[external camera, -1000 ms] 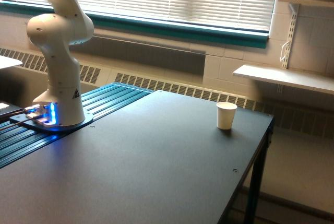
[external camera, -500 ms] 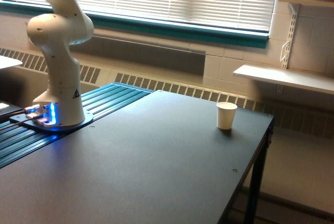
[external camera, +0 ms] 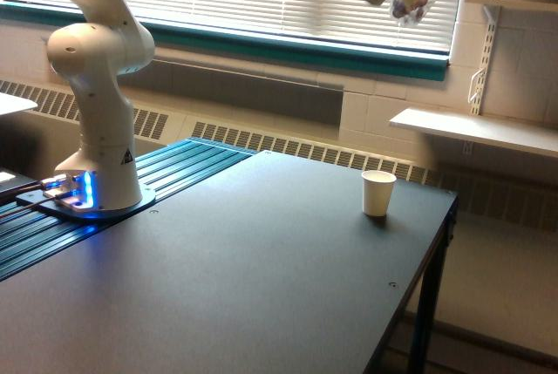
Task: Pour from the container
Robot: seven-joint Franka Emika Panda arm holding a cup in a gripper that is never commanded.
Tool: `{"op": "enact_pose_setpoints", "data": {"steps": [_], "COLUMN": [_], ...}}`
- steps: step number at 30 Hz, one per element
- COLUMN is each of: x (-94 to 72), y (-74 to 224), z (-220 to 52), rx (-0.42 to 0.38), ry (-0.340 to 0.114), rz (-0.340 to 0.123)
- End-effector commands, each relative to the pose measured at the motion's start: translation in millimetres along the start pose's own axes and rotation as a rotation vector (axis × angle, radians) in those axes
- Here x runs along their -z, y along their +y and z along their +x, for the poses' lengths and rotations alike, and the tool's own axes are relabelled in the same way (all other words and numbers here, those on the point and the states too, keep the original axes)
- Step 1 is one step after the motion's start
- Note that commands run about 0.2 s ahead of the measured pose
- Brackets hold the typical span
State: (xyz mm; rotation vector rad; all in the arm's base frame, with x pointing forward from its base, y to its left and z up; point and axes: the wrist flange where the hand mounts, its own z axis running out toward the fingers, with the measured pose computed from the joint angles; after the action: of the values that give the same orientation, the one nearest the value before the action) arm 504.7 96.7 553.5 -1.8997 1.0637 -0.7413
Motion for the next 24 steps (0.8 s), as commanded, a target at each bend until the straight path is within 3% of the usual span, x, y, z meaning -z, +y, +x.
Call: {"op": "enact_pose_setpoints", "data": {"steps": [1, 4, 11, 24], "x": [-14.8, -23.6, -39.0, -63.9], "y": [32, 50, 78, 117], "z": [-30, -41, -62, -123], "rx": [-0.124, -0.212, -0.256, -0.244], "ry": [-0.071, -0.099, -0.132, -0.243], "rz": [-0.043, -0.071, -0.143, -0.237]}}
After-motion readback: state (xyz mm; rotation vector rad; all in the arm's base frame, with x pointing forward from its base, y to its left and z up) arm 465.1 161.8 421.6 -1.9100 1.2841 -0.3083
